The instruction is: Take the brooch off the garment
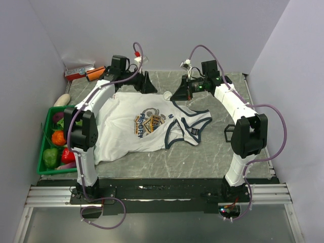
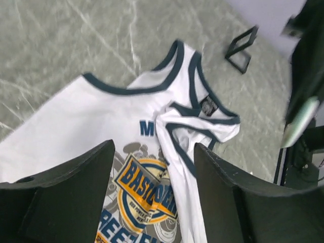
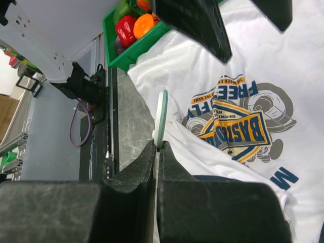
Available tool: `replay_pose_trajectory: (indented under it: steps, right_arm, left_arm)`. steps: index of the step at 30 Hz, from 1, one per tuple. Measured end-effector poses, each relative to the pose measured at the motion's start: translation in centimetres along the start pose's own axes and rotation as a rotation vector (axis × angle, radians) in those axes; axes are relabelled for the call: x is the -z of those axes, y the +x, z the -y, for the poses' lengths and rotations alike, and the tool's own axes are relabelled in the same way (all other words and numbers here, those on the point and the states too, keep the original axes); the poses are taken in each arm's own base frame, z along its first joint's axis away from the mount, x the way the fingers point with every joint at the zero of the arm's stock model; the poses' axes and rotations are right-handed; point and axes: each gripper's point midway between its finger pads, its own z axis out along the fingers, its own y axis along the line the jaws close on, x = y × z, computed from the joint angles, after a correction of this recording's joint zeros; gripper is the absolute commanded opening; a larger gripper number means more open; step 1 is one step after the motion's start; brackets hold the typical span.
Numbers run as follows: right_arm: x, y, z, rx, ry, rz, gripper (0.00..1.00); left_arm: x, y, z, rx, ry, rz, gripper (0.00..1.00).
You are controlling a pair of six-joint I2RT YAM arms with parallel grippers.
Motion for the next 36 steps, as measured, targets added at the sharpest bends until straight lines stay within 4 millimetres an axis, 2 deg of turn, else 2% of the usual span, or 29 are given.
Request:
replay_pose_trajectory:
  steps: [5, 8, 13, 20, 22, 26, 29, 33, 36]
  right_arm:
    - [0.4, 0.2, 0.2, -0.006, 0.013, -0.003, 0.00]
    - [1.4, 1.2, 0.9, 0.000, 0.078, -0.032, 0.00]
    - [5.3, 4.6, 1.9, 0.073, 0.261, -0.147, 0.00]
    - [11.7, 9.7, 0.8, 0.137, 0.442, -0.305, 0.00]
    - [14.0, 12.4, 0.9, 0.137, 0.506, -0.360, 0.00]
    - [19.6, 19.0, 1.1, 0.057, 0.657, -0.480, 0.00]
    - [23.4, 22.7, 1.4, 0.006, 0.754, -0.577, 0.00]
    - [26.3, 26.0, 2.2, 0.015, 0.831, -0.737, 0.00]
    - [28.4, 26.8, 3.3, 0.038, 0.883, -0.836, 0.00]
  left_arm:
    - [-0.8, 4.1, -0.3, 0.030, -0.026, -0.100, 0.67]
    - [-1.1, 6.7, -0.7, 0.032, -0.061, -0.173, 0.67]
    - [-0.9, 10.5, -0.9, 0.067, -0.083, -0.273, 0.66]
    - [-1.2, 14.2, -2.4, 0.105, -0.121, -0.349, 0.68]
    - [-1.3, 14.8, -2.8, 0.113, -0.128, -0.360, 0.68]
    - [-1.5, 15.3, -3.4, 0.120, -0.135, -0.364, 0.68]
    - [-1.8, 15.4, -3.5, 0.123, -0.128, -0.360, 0.68]
    - [-2.0, 15.1, -3.4, 0.129, -0.117, -0.346, 0.68]
    - [-2.1, 14.9, -3.1, 0.136, -0.104, -0.336, 0.68]
